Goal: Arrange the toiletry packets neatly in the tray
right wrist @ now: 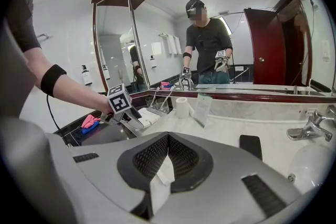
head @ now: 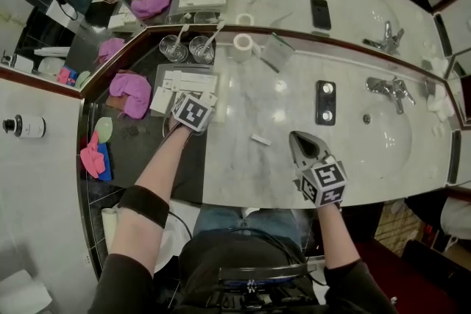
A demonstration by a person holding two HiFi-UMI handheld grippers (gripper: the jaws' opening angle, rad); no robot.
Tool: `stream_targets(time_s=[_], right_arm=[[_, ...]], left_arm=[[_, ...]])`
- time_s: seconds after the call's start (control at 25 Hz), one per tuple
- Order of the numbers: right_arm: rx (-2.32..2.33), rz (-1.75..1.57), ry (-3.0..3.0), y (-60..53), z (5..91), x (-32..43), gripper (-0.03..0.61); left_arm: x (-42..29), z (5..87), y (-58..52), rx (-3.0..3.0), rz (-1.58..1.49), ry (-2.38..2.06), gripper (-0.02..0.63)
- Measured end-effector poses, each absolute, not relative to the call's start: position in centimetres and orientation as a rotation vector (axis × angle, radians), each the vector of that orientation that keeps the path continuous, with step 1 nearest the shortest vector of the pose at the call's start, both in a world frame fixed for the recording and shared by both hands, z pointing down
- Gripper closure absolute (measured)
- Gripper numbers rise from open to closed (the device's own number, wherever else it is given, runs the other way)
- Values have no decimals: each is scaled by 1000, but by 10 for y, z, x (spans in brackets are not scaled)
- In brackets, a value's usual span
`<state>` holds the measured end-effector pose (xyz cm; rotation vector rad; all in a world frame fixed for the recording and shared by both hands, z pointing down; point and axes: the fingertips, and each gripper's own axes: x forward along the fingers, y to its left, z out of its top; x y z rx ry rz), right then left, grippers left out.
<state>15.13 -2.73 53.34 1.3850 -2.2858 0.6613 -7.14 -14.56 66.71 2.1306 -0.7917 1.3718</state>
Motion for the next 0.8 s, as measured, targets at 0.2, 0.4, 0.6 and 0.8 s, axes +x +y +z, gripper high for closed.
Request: stream_targets(time_s=[0.2, 0.4, 0.6, 0.8], right_arm=[[1379, 658, -2298, -26, 531, 152, 563], [1378, 662, -2308, -24, 528, 157, 563], [1373, 643, -2320, -25, 522, 165, 563], [1347, 603, -2347, -32, 513, 167, 563]], left_arm=[[-74, 651, -145, 2151, 1362, -835, 390], [-69, 627, -139, 2212, 1285, -873, 390], [-48, 585, -122, 2337, 1080, -898, 390], [-44, 548, -111, 2481, 864, -1038, 390]])
